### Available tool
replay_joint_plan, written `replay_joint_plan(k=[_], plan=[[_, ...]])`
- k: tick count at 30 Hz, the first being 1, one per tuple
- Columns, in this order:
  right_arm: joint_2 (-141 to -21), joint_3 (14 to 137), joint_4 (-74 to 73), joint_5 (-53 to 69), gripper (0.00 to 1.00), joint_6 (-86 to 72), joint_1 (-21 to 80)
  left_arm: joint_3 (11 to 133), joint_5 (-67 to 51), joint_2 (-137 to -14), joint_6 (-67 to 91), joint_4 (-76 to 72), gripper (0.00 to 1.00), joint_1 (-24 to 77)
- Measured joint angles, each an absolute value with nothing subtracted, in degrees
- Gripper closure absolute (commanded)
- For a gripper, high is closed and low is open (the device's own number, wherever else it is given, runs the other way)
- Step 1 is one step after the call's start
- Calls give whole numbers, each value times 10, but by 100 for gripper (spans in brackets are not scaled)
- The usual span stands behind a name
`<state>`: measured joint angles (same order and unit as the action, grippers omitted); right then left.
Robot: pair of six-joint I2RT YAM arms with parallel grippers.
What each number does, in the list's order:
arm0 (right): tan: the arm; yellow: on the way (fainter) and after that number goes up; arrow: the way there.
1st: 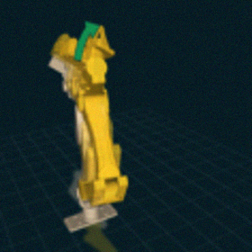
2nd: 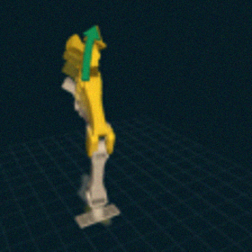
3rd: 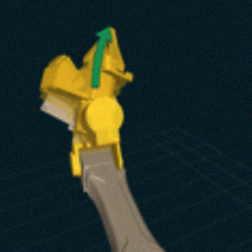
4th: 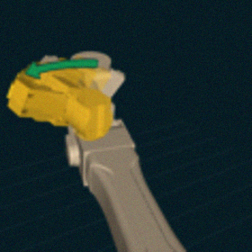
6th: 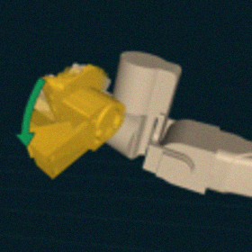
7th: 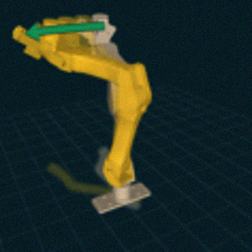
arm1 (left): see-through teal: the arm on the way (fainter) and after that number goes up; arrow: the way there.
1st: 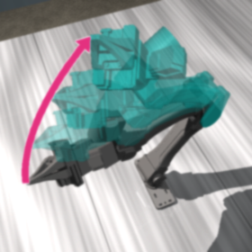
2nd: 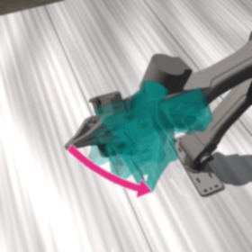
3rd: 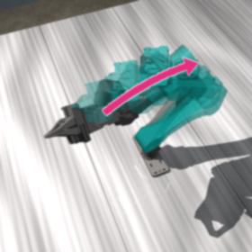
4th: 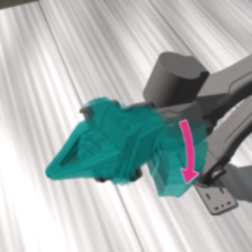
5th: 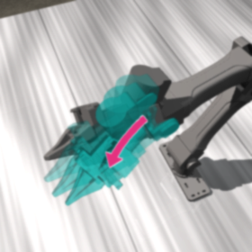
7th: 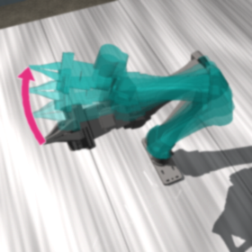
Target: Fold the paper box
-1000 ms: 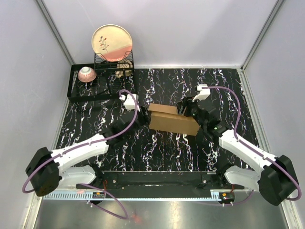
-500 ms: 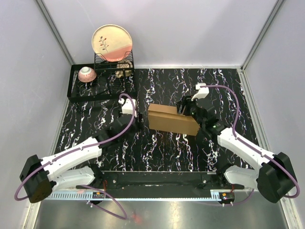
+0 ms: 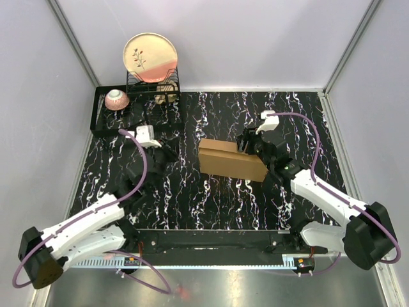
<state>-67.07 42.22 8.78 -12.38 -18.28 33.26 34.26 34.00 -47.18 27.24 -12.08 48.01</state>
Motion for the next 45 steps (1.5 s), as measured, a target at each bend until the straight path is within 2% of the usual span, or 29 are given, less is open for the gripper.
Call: replay_joint_plan(k=[5, 14, 25, 34, 45], plan=[[-672, 422, 89, -124, 35, -182, 333, 340, 286, -557, 310, -203, 79, 439], [-672, 422, 89, -124, 35, -182, 333, 338, 216, -656, 343, -321, 78, 433], [-672, 422, 89, -124, 36, -180, 333, 356, 147, -727, 338, -343, 83, 433], [-671, 421, 86, -128, 35, -178, 333, 361, 182, -745, 310, -350, 87, 450], [-650, 424, 44, -130, 28, -180, 332, 355, 264, -762, 300, -380, 88, 484]])
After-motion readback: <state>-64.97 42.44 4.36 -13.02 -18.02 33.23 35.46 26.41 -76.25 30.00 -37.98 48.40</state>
